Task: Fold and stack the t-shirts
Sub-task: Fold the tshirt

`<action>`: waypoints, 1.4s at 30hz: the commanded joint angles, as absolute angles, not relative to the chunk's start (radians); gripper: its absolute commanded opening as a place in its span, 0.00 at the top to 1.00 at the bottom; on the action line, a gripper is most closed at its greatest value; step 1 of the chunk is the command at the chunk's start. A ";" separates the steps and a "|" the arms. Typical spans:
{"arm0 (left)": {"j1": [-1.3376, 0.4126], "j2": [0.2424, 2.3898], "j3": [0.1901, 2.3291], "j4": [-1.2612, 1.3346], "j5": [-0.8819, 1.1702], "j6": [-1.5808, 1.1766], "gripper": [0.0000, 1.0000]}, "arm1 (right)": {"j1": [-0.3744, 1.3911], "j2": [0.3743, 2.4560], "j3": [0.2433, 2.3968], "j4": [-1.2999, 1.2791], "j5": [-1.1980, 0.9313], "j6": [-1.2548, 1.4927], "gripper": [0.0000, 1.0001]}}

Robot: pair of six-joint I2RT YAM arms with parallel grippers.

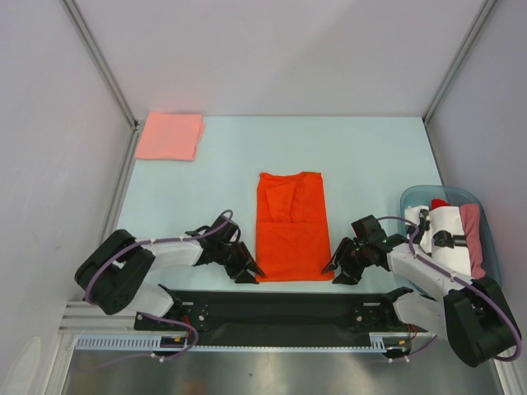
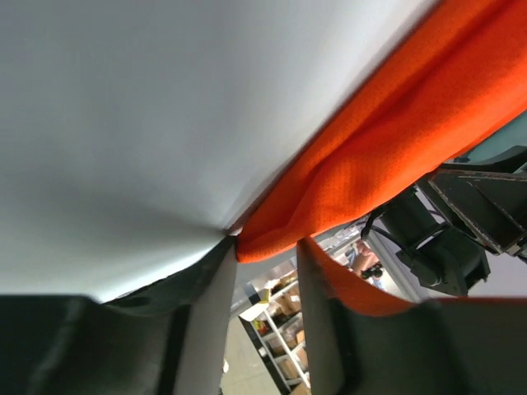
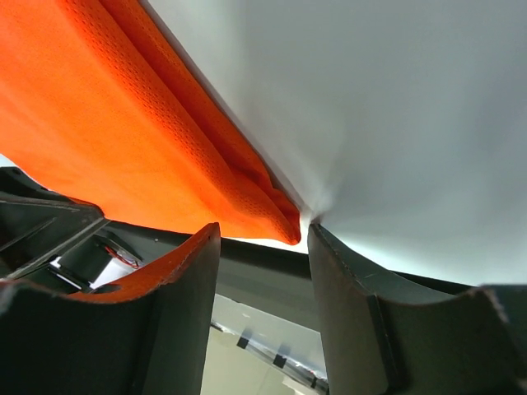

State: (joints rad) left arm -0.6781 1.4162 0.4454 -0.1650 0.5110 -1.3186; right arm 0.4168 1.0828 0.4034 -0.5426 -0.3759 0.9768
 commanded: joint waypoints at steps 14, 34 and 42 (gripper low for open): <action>-0.669 1.499 0.429 -0.235 0.255 -1.258 1.00 | 0.416 1.111 0.304 -0.437 -0.247 1.039 0.78; -0.681 1.494 0.799 -0.566 0.264 -1.083 1.00 | 0.367 1.190 0.581 -0.643 -0.348 0.847 1.00; -0.643 1.549 0.946 -0.617 0.310 -1.058 1.00 | 0.281 1.367 0.733 -0.692 -0.419 0.706 1.00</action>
